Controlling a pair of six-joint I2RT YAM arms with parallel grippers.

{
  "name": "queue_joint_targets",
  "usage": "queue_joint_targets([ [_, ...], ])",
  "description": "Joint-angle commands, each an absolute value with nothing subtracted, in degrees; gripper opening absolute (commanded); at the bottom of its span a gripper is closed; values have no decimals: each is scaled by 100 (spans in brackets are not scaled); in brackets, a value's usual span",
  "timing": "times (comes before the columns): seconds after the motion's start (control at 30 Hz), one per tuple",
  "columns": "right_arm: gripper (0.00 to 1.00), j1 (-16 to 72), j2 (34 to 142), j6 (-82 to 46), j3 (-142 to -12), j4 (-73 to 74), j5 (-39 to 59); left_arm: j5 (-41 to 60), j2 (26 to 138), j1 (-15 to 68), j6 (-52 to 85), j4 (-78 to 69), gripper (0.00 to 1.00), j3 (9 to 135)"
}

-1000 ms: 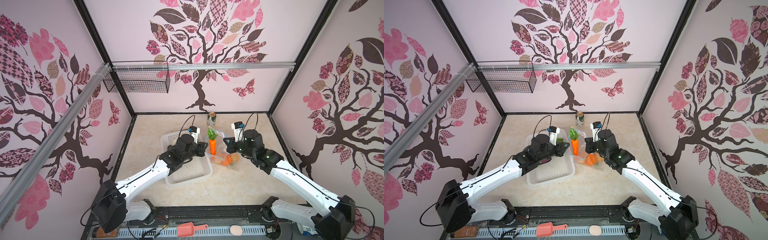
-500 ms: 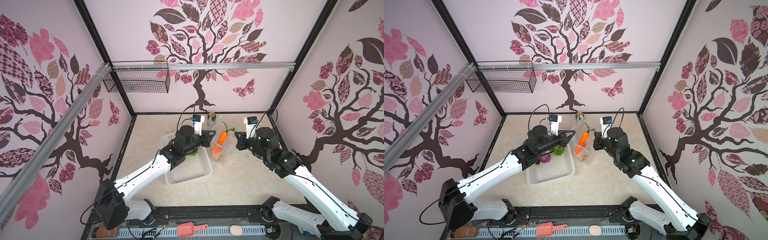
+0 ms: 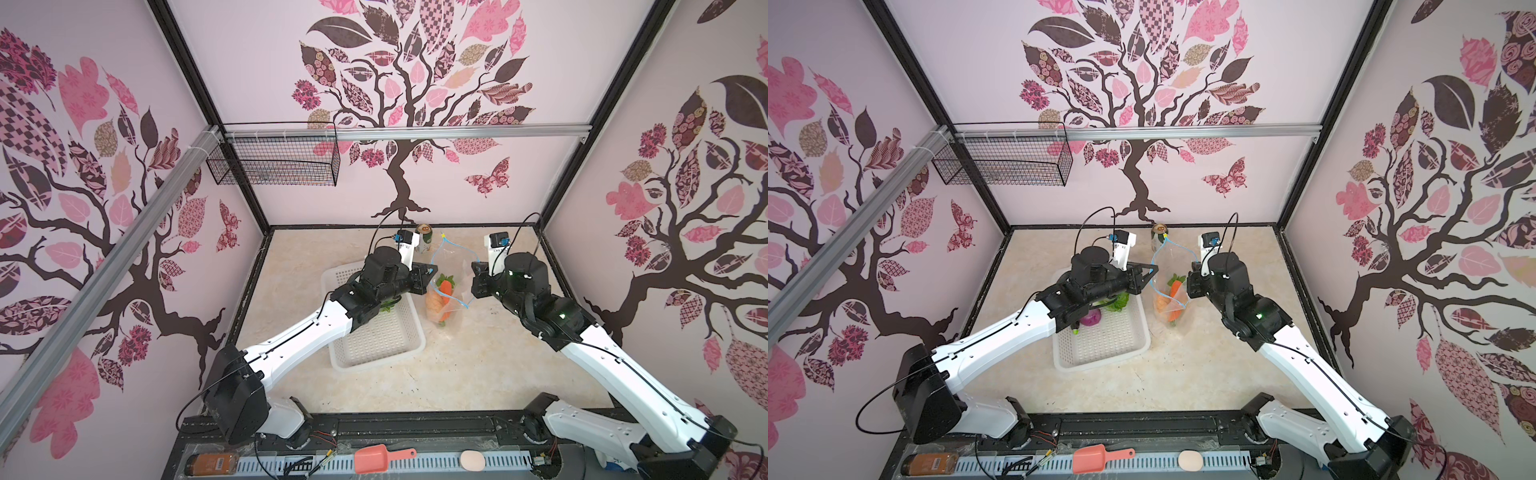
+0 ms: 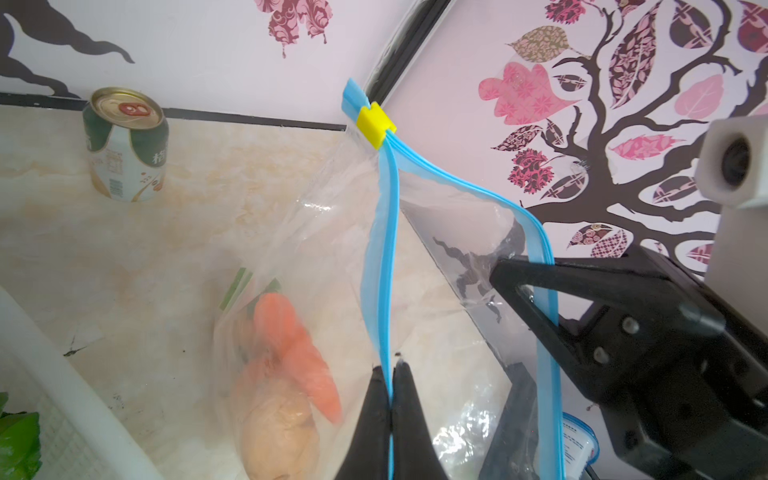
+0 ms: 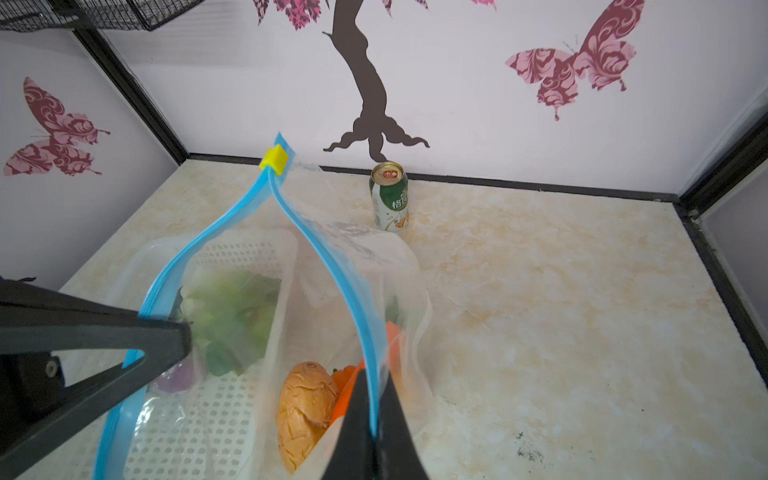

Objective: Place the food in the zip-top bag and seal the zipper

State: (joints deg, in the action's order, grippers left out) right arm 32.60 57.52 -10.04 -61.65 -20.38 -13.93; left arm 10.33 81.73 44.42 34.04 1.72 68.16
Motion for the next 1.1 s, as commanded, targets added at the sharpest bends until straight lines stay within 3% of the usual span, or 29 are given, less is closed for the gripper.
queue_joint_targets([
  [0.0,0,3274,5590,-840,-6275,-1775,-1681,951,8078,4456,3317,168,0,7035],
  [0.23,0,3271,5369,-745,-6224,-1590,-1799,1295,8364,4459,3486,217,0,7003],
  [0.63,0,3270,5989,-997,-5707,-1403,-730,792,8262,4362,3545,334,0,6471],
  [0.77,0,3271,6086,-1008,-5634,-1255,-668,856,8200,4274,3559,606,51,6534],
  [0.8,0,3270,6101,-1025,-5597,-1179,-644,840,8138,4257,3539,734,60,6556],
  [0.9,0,3270,6141,-1088,-5516,-884,-528,632,7873,4250,3380,1146,77,6685],
  [1.07,0,3274,6333,-1070,-5545,-558,-448,-90,7316,4190,3045,2032,89,6876],
])
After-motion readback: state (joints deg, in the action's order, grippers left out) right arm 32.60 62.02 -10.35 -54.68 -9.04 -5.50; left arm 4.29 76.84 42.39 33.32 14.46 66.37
